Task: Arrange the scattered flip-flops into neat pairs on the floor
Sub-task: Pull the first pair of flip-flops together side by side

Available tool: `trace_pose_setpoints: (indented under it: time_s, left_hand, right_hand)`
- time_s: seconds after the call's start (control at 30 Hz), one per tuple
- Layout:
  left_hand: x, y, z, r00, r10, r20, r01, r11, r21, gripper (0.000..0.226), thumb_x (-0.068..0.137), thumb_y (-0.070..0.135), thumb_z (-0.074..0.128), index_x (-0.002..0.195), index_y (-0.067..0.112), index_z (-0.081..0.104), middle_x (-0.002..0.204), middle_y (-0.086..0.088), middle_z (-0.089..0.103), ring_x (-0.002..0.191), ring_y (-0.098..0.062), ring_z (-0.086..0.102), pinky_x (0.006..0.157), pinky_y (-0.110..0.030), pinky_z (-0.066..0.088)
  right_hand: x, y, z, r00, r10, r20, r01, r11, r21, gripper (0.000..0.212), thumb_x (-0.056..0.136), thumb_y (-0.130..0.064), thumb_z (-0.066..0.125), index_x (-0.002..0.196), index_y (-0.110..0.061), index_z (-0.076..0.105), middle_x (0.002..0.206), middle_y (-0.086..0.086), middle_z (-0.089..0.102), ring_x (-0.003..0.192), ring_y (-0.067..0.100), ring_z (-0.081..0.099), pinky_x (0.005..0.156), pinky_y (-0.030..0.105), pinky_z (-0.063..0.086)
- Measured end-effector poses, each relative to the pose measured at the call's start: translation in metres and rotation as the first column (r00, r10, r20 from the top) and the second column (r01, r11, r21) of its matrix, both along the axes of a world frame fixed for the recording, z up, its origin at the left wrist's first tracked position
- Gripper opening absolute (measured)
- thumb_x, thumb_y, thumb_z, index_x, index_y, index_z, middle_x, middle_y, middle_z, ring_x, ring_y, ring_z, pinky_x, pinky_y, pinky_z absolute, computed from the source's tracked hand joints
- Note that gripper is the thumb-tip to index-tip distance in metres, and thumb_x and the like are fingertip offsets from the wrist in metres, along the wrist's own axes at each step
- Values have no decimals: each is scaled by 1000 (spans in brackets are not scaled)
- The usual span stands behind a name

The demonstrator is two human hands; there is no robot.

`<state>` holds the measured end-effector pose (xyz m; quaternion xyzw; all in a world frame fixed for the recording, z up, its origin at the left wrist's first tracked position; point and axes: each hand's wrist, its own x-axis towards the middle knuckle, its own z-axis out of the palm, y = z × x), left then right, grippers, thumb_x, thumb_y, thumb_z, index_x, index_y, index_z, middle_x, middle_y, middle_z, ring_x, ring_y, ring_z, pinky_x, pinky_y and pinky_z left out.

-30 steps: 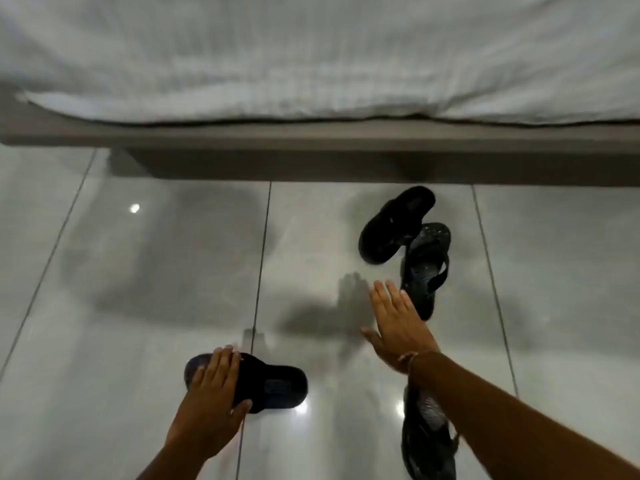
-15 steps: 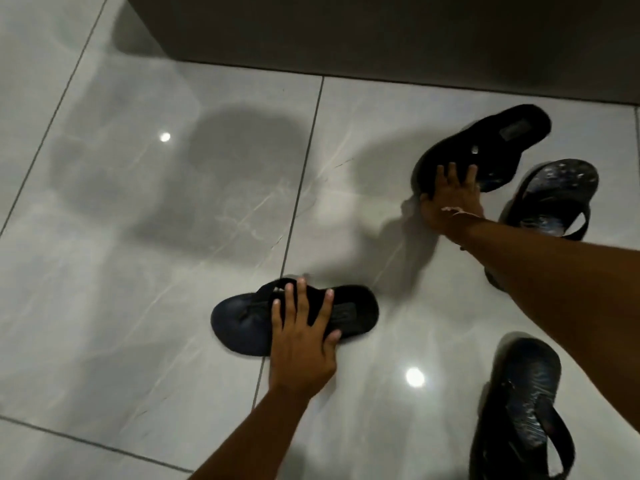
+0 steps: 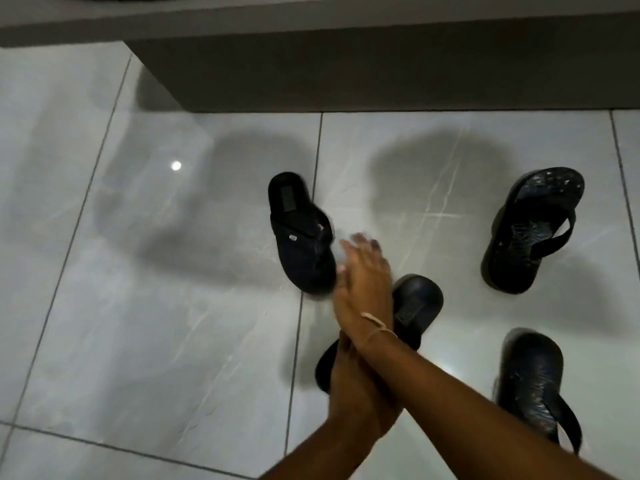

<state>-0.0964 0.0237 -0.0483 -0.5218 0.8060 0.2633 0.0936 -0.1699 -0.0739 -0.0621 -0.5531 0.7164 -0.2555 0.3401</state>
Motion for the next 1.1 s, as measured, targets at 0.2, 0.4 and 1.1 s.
trace_pose_setpoints:
  time_s: [0.2, 0.4, 1.1]
  left_hand:
    - [72, -125, -1, 989, 141, 42, -127, 962, -240, 70, 81, 36, 67, 142, 13, 43, 150, -17, 41, 141, -36, 33, 107, -45, 40]
    - [81, -232, -67, 914, 354, 196, -378, 921, 100, 123, 69, 68, 69, 153, 17, -4, 163, -15, -10, 148, -37, -13, 120, -54, 10]
    - [149, -104, -95, 924, -204, 323, 235, 970, -58, 139, 45, 62, 83, 154, 24, 7, 162, -19, 2, 147, -41, -11, 115, -62, -7]
  right_hand:
    - [-41, 69, -14, 985, -165, -45, 171, 945, 279, 77, 90, -35, 62, 153, -17, 22, 163, 9, 14, 151, 28, 6, 122, 47, 15]
    - [-30, 134, -74, 921, 231, -313, -82, 902, 424, 108, 81, -38, 65, 153, -9, -11, 160, 14, -24, 147, 35, -22, 122, 51, 5]
    - [-62, 32, -83, 578, 663, -476, -601, 740, 301, 114, 71, -64, 64, 155, -17, 2, 165, 8, -7, 150, 31, -14, 117, 62, -11]
